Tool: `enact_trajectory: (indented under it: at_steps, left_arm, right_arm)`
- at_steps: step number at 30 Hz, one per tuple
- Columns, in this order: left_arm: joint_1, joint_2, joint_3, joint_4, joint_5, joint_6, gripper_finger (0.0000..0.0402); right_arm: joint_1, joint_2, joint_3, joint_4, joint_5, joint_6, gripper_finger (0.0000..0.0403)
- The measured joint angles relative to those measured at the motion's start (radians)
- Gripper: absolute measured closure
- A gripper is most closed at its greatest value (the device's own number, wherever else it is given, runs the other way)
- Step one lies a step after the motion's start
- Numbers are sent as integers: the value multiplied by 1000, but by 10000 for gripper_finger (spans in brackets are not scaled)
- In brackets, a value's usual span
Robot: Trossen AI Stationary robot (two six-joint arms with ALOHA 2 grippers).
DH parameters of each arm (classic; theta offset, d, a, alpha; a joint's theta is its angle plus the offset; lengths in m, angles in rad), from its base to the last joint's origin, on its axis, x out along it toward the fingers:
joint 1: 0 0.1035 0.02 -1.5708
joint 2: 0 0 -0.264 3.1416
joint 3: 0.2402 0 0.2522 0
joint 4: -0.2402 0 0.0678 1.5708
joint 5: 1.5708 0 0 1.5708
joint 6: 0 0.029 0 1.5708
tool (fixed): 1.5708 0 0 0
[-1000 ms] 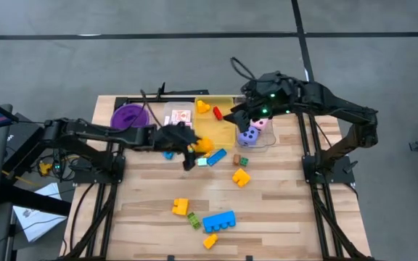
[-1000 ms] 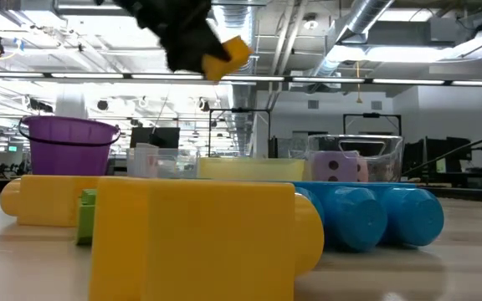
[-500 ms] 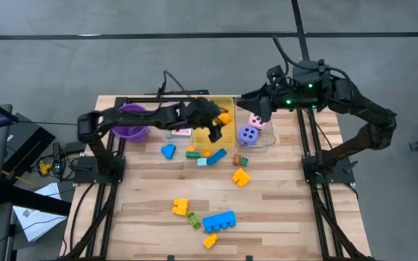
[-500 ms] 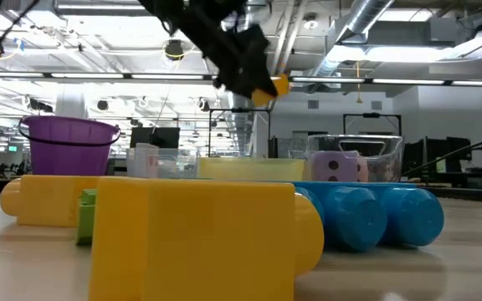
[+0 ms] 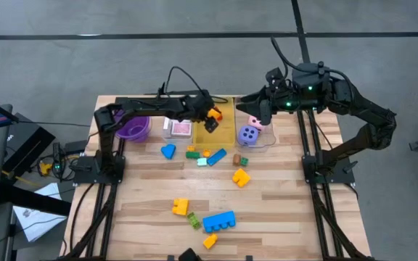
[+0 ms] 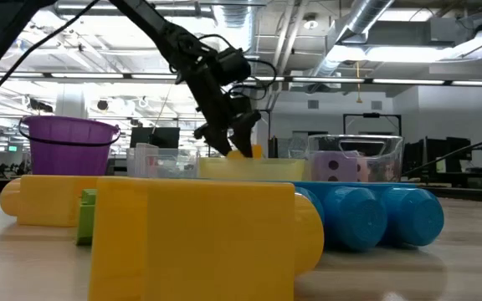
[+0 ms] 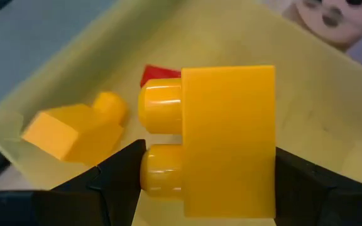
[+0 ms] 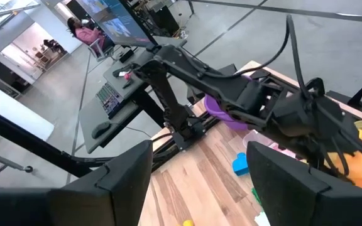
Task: Pick & Place Toys
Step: Put the yellow gamepiece into the yellow bin
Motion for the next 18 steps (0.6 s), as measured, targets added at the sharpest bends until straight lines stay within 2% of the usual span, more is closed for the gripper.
enact_trajectory:
  at_steps: [7, 12, 18]
  left_arm:
    - [0, 37, -1, -15, -8, -65, 132]
    - [0, 44, -2, -43, -72, -91, 132]
    - [0, 44, -2, -43, -73, -111, 131]
  right_arm:
    - [0, 0, 0, -2, 0, 0, 153]
    - [0, 0, 0, -2, 0, 0, 153]
    - [0, 0, 0, -2, 0, 0, 153]
